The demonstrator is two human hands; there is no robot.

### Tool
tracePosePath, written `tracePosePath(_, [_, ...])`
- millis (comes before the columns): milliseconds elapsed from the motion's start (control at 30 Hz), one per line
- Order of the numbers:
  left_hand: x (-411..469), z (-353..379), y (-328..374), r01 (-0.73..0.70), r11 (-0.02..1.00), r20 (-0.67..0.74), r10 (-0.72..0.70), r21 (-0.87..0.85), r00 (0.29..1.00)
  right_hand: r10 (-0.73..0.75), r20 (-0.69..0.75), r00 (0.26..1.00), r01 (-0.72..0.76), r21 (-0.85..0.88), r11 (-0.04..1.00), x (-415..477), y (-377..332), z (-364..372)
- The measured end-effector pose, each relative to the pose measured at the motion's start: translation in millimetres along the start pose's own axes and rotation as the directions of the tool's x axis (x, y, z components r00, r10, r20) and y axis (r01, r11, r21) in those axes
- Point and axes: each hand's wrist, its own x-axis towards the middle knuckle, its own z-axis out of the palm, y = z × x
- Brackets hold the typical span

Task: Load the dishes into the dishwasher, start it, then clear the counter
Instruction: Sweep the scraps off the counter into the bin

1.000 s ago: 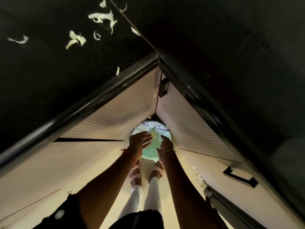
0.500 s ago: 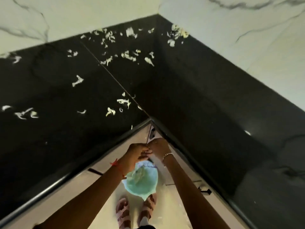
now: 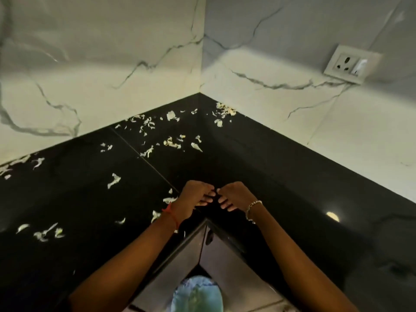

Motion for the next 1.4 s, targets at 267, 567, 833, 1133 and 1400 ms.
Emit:
tracePosePath(267, [100.8,0.5,39.1,-0.198,0.911,-0.031,0.224,0.362,0.974,-0.033,0.046,0.998,0.036,-0.049,0.998,69.1,-11.7,-49.5])
tracePosePath(567, [233.8,19.5,66.7,-0.37,0.543,0.192,0.357,0.753,0.914,-0.142,-0.081,0.987,0.137,-0.071,0.988,133.1,1.3,-122.0])
tracePosePath(833, [306.1,19.4,71.9,-0.261,0.276,0.111,0.463,0.925,0.88,-0.289,-0.203,0.936,0.24,-0.233,0.942,234.2,-8.1,-185.0])
tracePosePath(1133, [308.3,16.9,66.3,-0.271,0.315,0.088,0.491,0.91,0.867,-0.442,0.02,0.897,0.343,-0.66,0.668,425.0,-59.8,-200.4])
tracePosePath(1400, [306.4,17.1,69.2,-0.27,0.329,0.081,0.489,0.905,0.869,-0.483,0.036,0.875,0.381,-0.667,0.641,475.2,-71.7,-200.9])
